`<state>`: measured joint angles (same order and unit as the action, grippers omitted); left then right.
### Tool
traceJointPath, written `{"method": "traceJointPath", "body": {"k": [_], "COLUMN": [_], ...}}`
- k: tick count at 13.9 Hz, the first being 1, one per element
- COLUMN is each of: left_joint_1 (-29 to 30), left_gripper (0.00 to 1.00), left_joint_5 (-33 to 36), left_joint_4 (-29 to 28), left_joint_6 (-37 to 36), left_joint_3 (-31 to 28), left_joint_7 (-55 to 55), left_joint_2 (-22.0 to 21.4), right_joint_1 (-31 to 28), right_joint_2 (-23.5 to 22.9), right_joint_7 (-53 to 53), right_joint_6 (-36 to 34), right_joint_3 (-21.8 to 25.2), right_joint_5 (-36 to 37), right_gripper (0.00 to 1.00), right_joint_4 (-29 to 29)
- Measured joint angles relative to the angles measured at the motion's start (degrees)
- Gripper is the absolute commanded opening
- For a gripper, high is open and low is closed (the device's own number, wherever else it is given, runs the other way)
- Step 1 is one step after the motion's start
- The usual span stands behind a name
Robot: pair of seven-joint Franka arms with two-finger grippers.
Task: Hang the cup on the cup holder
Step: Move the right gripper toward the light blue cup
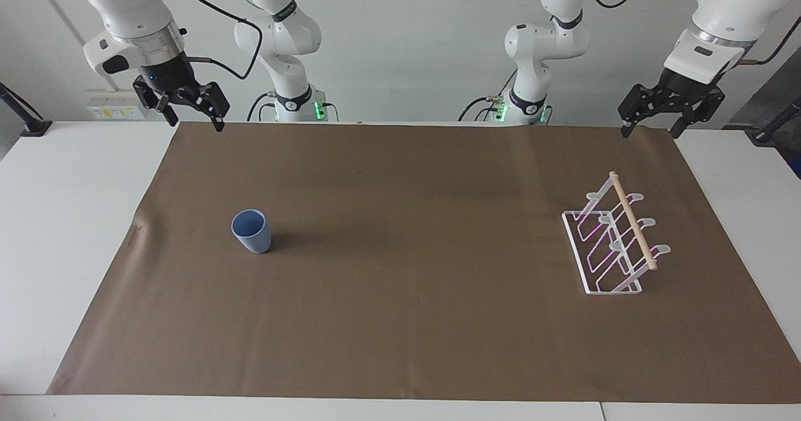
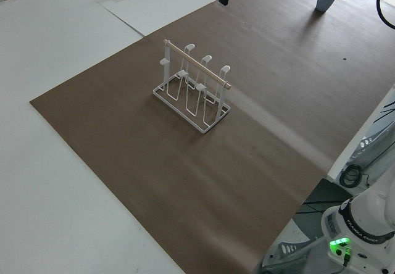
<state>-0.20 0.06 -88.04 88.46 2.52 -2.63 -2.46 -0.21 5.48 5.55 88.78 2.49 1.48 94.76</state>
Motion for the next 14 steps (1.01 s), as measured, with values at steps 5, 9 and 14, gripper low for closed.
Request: {"method": "traceJointPath", "body": {"k": [5, 9, 14], "left_joint_1": [0.00, 0.00, 0.00], "left_gripper": [1.00, 1.00, 1.00], "left_joint_5": [0.00, 0.00, 0.00], "left_joint_4": [0.00, 0.00, 0.00], "left_joint_6": [0.05, 0.05, 0.05], "left_joint_3": [0.00, 0.07, 0.10], "left_joint_7": [0.00, 0.00, 0.00], "left_joint_2": [-0.09, -0.09, -0.09], "right_joint_1": [0.00, 0.00, 0.04], "right_joint_2": [0.00, 0.00, 0.00], "right_joint_7": [0.00, 0.00, 0.00], "right_joint_6": [0.00, 0.10, 1.69], "right_joint_3": [0.00, 0.00, -0.01], "right_joint_5": [0.00, 0.00, 0.00], "right_gripper": [1.00, 1.00, 1.00], "right_joint_4": [0.00, 0.00, 0.40]}}
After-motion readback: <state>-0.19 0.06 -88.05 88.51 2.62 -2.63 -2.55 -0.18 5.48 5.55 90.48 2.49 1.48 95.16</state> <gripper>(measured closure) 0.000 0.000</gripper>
